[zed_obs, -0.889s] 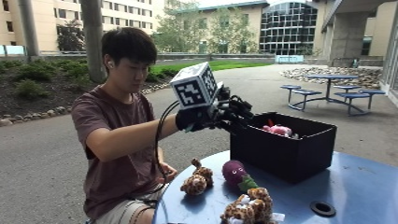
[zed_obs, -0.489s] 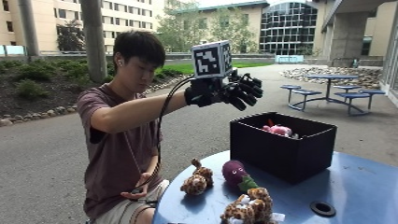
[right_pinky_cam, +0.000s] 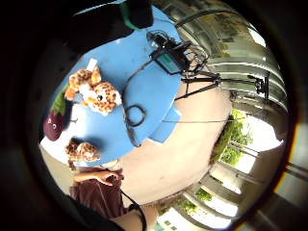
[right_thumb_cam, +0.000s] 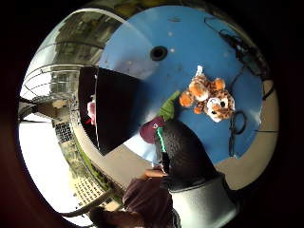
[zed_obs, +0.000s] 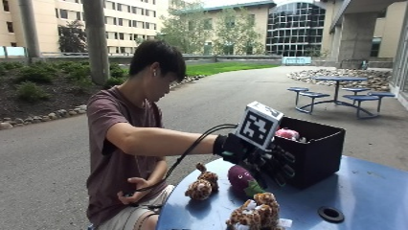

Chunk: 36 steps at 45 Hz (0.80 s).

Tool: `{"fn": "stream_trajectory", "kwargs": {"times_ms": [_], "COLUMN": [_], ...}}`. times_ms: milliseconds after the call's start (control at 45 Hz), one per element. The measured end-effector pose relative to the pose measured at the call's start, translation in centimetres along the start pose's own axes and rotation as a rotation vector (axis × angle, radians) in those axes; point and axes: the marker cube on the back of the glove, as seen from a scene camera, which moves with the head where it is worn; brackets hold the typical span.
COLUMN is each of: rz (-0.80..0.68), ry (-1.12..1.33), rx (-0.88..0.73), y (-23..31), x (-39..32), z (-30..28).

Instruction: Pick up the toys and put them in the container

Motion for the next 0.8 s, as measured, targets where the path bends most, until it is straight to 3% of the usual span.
{"fn": "stream_trajectory", "kwargs": {"times_ms": [156,222,356,622,800], "rz": [-0.034,-0.091,-0.083,-0.091,-0.095], "ry": [0.049,0.049,0.011,-0.215,-0.117], "rx": [-0.171,-0.153,-0.016,0.102,0.055], "y": [-3.7,-4.0,-4.6,-6.3,-6.1], "x": [-0.6,-0.9,-1.1,-0.6,-1.2], "z": [12.9,15.4,16.1,16.1,15.6]}}
